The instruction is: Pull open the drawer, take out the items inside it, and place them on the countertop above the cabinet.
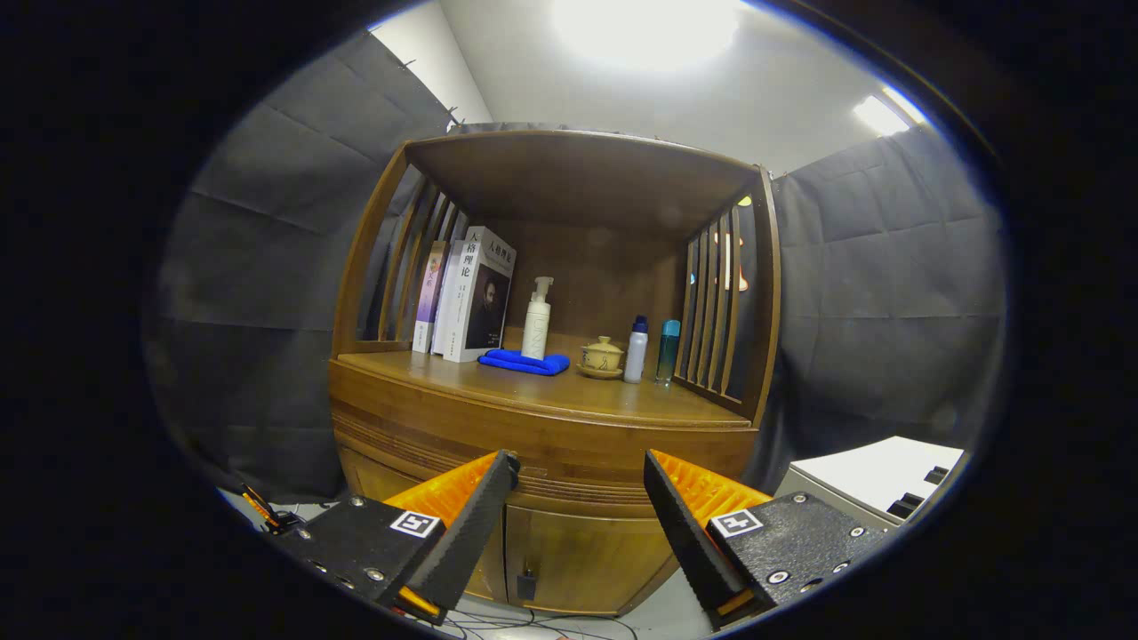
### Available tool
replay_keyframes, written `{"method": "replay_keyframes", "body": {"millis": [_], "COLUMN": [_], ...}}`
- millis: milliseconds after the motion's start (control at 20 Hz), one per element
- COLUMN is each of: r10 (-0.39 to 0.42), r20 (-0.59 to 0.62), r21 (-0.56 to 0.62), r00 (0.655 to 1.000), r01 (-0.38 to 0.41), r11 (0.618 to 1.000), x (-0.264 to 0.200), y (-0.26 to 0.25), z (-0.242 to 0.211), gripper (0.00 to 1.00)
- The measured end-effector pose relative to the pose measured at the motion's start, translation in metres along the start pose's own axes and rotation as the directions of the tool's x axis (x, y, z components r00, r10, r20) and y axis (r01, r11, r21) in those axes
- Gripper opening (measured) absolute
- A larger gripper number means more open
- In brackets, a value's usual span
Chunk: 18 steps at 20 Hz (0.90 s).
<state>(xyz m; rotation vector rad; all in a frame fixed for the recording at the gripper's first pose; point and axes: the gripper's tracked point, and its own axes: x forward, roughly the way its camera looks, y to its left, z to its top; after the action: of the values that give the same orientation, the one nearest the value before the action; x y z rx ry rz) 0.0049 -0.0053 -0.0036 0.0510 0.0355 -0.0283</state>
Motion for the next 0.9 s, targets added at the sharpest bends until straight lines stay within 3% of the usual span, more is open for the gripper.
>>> {"method": "replay_keyframes", "body": {"millis": [400, 900], "r10": [0.000, 0.034], "r20": [0.005, -0.141], "r21": [0.061, 0.105], "r00": [1.000, 0.989], "r01": [-0.001, -0.019], "r11": [0.998, 0.994], "x": [0.011, 0.054], "y": [0.013, 0.049], "z": [0.024, -0.029], "gripper": [0.95, 0.95]}}
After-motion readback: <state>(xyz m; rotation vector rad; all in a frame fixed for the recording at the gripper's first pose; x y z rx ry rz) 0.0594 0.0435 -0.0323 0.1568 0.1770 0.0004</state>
